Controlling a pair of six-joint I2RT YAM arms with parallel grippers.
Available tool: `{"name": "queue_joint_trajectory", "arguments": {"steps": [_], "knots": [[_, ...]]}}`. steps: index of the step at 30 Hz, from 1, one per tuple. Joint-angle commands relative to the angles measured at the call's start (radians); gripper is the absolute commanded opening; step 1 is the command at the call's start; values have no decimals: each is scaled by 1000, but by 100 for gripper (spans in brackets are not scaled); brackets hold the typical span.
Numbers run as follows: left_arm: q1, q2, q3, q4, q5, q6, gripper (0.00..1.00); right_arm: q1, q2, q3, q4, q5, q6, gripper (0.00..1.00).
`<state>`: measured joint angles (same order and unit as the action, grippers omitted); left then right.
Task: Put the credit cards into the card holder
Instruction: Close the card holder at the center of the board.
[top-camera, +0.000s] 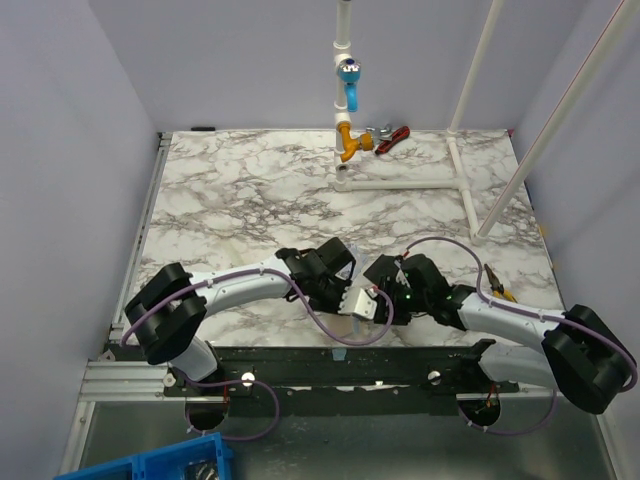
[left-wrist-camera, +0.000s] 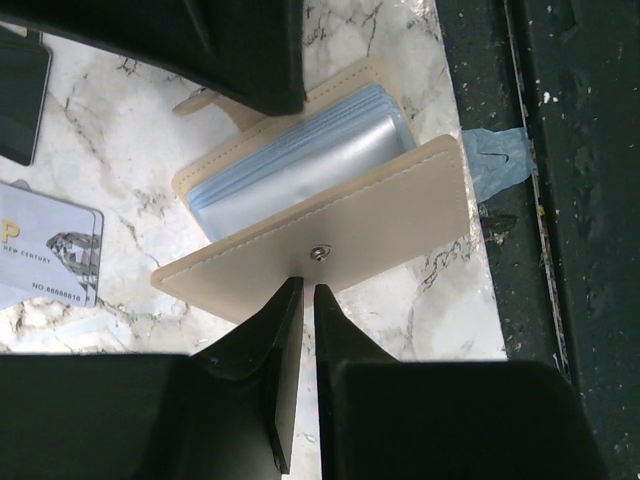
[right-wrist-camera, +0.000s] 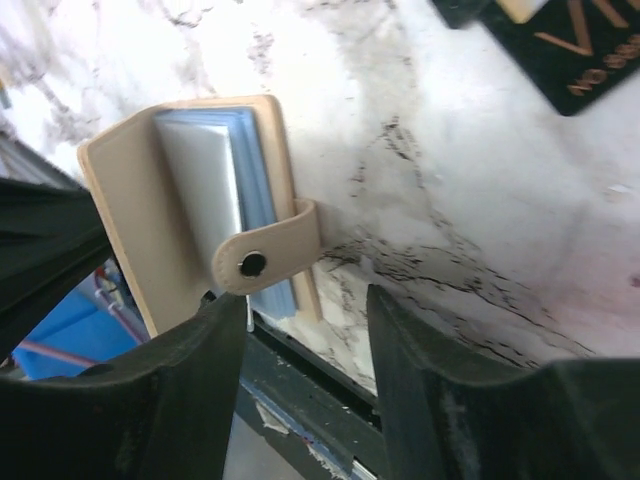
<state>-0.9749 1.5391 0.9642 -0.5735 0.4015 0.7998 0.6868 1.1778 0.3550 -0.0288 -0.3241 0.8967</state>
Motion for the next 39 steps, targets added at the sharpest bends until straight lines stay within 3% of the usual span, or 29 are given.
{"name": "queue_joint_trajectory", "arguments": {"steps": [1,10,19,28,35,39], "knots": [[-35,36,37,-34,39,12,12,-5,-20,16,-141,128,-28,49],[-81,153,106,-35,-86,-1,12,-4,-92,28,-187,171,-9,36],[-92,194,117,-42,-107,-31,11,-4,-302,-103,48,-54,37,13],[-59,100,117,-62,-117,-65,13,-5,-96,-92,278,-239,22,11],[-7,24,157,-80,-119,-85,18,-3,13,-97,364,-230,29,8],[6,-14,169,-79,-128,-94,22,-3,42,-85,315,-182,17,5]]}}
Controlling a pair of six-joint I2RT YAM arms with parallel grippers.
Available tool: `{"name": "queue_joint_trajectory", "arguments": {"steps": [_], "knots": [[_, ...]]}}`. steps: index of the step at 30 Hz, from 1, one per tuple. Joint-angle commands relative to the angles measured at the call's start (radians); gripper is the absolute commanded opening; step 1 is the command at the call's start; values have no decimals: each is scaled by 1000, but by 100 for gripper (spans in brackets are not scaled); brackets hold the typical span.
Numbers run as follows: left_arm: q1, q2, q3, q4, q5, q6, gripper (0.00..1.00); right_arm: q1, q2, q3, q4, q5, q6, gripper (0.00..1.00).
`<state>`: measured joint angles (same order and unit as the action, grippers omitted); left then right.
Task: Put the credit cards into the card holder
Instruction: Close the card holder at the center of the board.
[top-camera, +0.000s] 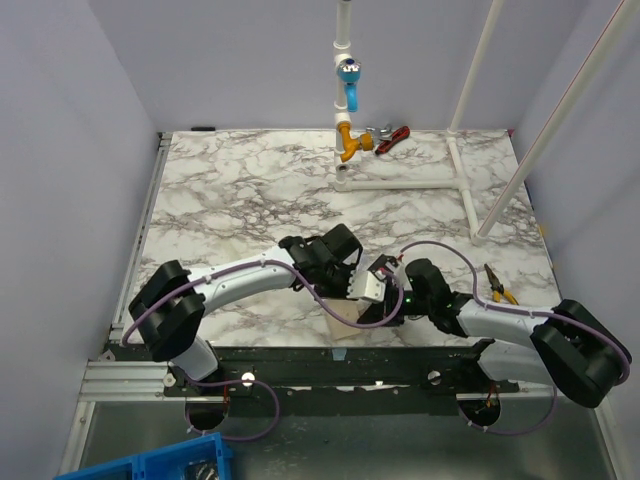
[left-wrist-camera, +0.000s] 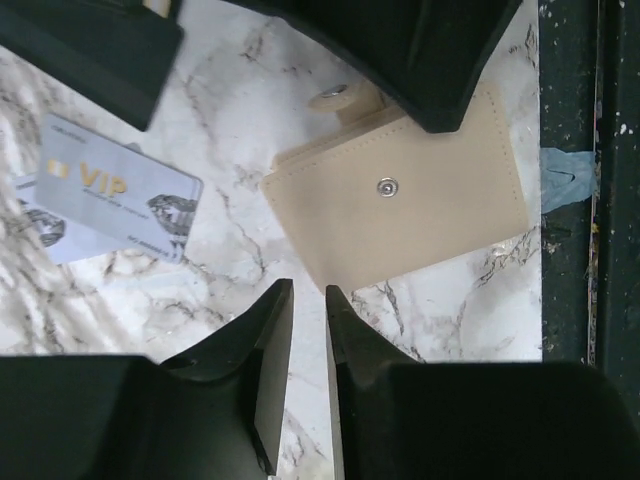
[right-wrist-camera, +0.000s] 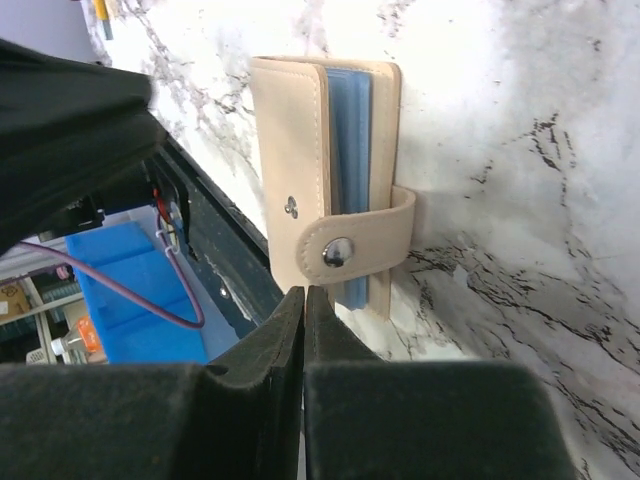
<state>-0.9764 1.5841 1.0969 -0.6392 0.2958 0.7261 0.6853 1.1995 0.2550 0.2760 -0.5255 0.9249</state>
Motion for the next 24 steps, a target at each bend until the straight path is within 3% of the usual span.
{"name": "queue_joint_trajectory", "arguments": {"steps": [1,4,5,7,11,15,16,18,19,22,24], "knots": [[10,-70,36,-11,-25,-23,29,-1,20,23,-24,37,-23,5],[23,-104,42,-7,-44,-35,39,-2,19,26,-77,76,-45,4],[30,-114,52,-6,-66,-45,54,-1,17,23,-92,88,-50,4],[54,-139,72,-12,-100,-61,98,-1,13,19,-107,96,-58,4],[122,-219,113,-1,-129,-127,98,-2,14,18,-121,105,-66,2],[224,-267,141,21,-95,-314,98,-2,15,21,-127,101,-78,1],[258,-271,135,22,-48,-360,98,-2,13,23,-134,100,-81,1],[334,-251,152,-74,203,-294,98,-2,3,28,-151,103,-88,1],[341,-249,147,-86,247,-289,98,-1,-4,34,-164,103,-89,1],[295,-342,-35,110,161,-274,99,-1,-55,58,-241,128,-101,2],[248,-364,-114,159,135,-233,98,-1,-95,99,-339,163,-119,6]]}}
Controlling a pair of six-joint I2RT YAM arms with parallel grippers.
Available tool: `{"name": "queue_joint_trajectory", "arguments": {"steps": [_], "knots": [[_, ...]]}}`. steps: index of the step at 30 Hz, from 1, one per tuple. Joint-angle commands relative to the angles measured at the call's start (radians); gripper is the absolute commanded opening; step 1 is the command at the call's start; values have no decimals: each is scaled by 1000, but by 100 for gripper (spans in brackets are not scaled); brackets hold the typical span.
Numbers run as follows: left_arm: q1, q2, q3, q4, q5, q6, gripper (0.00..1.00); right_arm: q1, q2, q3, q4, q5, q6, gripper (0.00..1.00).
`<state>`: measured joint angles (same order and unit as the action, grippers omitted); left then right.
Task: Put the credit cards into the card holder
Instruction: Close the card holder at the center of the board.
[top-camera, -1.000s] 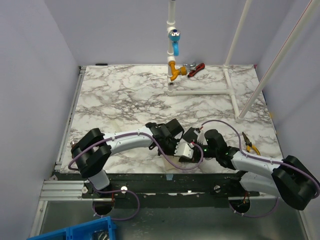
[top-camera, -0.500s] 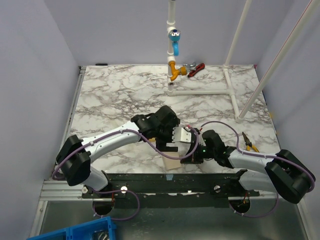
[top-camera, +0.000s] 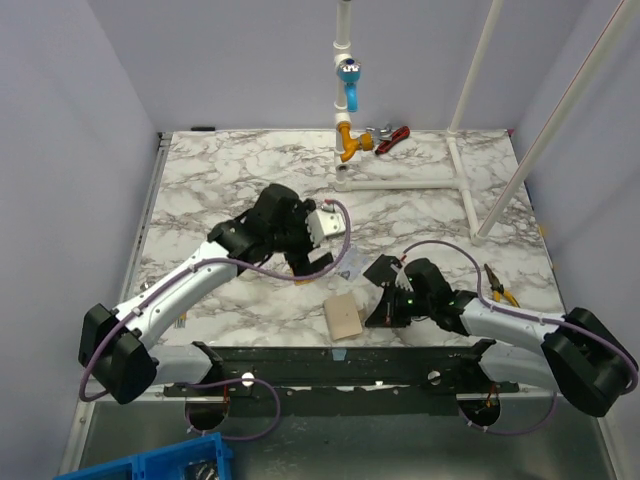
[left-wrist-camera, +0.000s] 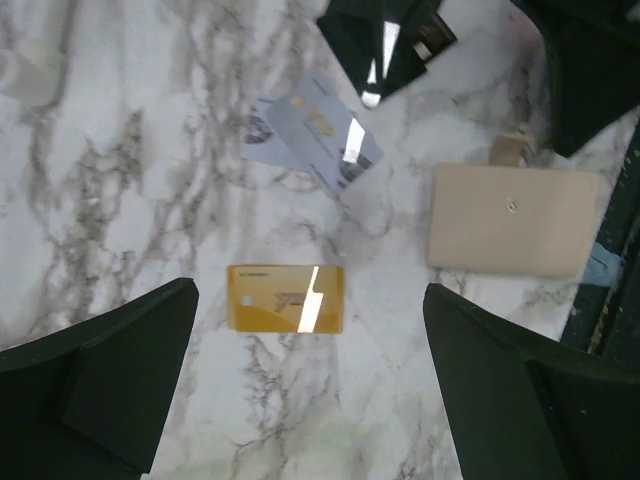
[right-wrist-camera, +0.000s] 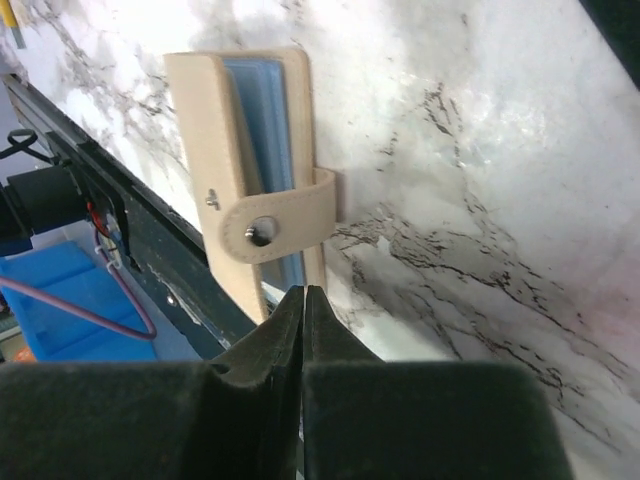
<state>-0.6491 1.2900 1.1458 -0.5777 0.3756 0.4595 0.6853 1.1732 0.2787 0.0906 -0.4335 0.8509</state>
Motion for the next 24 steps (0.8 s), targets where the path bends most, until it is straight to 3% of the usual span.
{"name": "queue_joint_trajectory", "arguments": {"steps": [1,4,9,13,17,24], "knots": [[-92,-59,-186,105,55,36,98,-1,-87,94,-207,93,-51,10],[-180,-49,-295,181,17,95,97,-1,-121,184,-342,146,-83,34],[-281,-4,-346,251,15,75,97,-1,-60,345,-496,220,-142,54],[-335,29,-371,308,17,65,96,-1,35,430,-572,232,-175,56],[-384,45,-406,366,-2,78,82,-1,96,466,-623,251,-193,55],[-474,79,-456,399,-18,164,65,-1,113,470,-626,204,-195,60]]}}
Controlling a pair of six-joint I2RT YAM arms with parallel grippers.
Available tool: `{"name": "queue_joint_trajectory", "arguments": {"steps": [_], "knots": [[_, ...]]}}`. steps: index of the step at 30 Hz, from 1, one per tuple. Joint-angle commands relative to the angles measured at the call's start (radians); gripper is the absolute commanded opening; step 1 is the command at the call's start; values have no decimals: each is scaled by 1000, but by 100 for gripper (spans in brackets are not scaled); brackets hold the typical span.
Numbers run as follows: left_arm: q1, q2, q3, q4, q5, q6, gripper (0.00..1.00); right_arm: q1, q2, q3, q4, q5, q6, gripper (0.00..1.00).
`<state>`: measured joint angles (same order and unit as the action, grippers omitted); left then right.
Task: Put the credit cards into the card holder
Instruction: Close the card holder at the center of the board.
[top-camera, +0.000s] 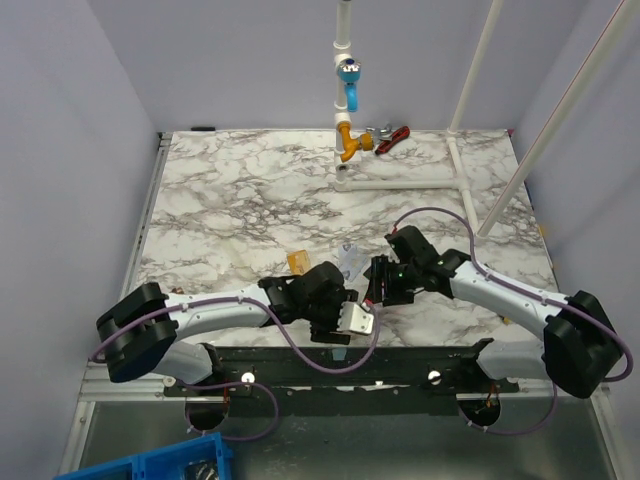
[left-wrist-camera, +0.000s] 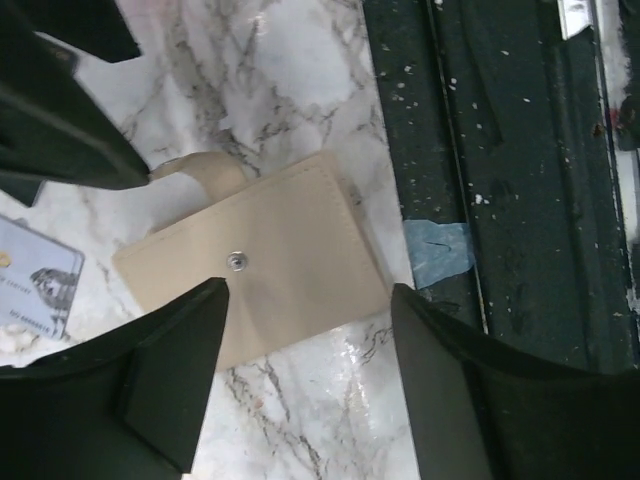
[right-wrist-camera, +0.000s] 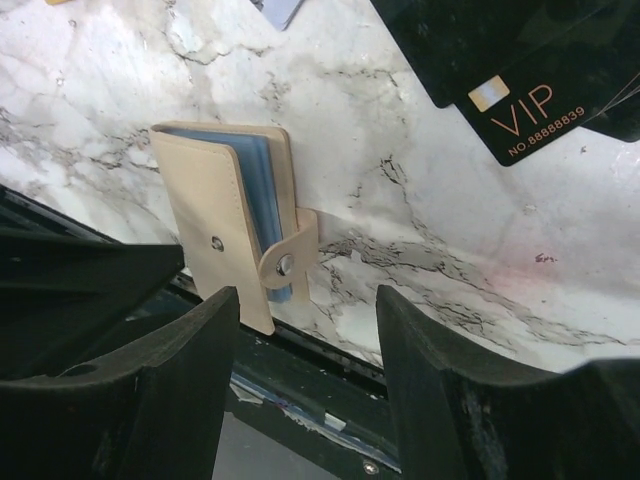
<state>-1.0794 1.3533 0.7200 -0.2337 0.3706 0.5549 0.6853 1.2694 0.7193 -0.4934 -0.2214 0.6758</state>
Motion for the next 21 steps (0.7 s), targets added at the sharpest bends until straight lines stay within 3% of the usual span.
{"name": "queue_joint_trajectory", "arguments": {"steps": [1,7,21], "knots": [[-57,30,-29,52,-26,75,64,-1,21,29,-40,-12,-21,59],[-103,114,2,22,-58,79,45,-1,64,53,-25,-37,-33,51],[-135,149,38,-35,-93,99,32,31,131,87,-36,-29,-62,51]]}}
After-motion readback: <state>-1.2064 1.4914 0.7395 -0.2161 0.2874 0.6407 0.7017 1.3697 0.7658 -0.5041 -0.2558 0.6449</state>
